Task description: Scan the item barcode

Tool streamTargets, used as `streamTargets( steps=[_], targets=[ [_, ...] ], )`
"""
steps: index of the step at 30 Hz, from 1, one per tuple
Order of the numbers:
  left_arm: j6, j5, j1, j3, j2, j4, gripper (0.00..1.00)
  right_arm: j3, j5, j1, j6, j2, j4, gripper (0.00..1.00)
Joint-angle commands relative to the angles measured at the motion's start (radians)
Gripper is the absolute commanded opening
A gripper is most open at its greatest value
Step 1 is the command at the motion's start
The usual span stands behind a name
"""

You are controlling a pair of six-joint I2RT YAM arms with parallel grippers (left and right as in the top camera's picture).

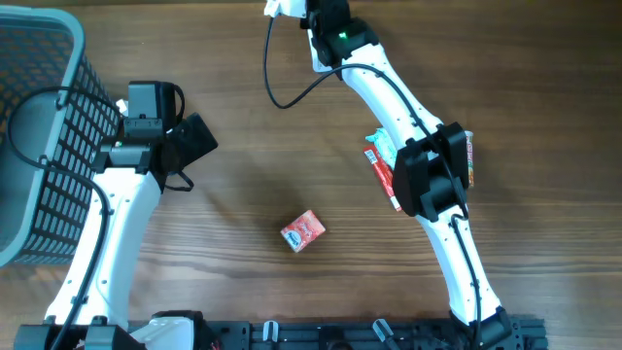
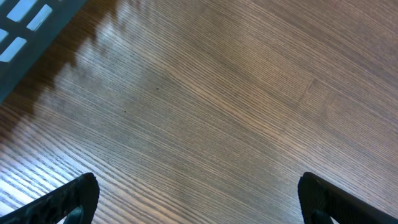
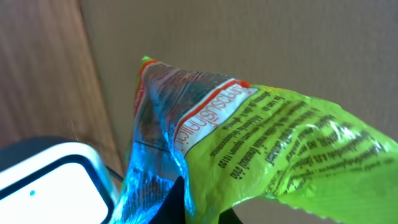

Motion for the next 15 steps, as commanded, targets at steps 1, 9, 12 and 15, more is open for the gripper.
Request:
streamTargets(
  steps=[1,9,12,15],
  targets=[
    [-0.005,-0.010,0.004,0.001,-0.013,0.002,1.00,0.024,-0.012,0.008,0.030,0.008,-0.060,0.04],
    [-0.005,-0.009,0.004,0.001,-0.013,0.002,1.00,0.024,-0.006,0.009,0.241,0.003,-0.168,0.04],
    [-0.005,-0.010,0.004,0.001,-0.013,0.002,1.00,0.024,-0.028,0.005,0.316,-0.037,-0.167,0.04],
    [-0.005,-0.010,0.004,0.001,-0.013,0.002,1.00,0.024,-0.043,-0.015,0.462,-0.176,-0.198,0.04]
  ],
)
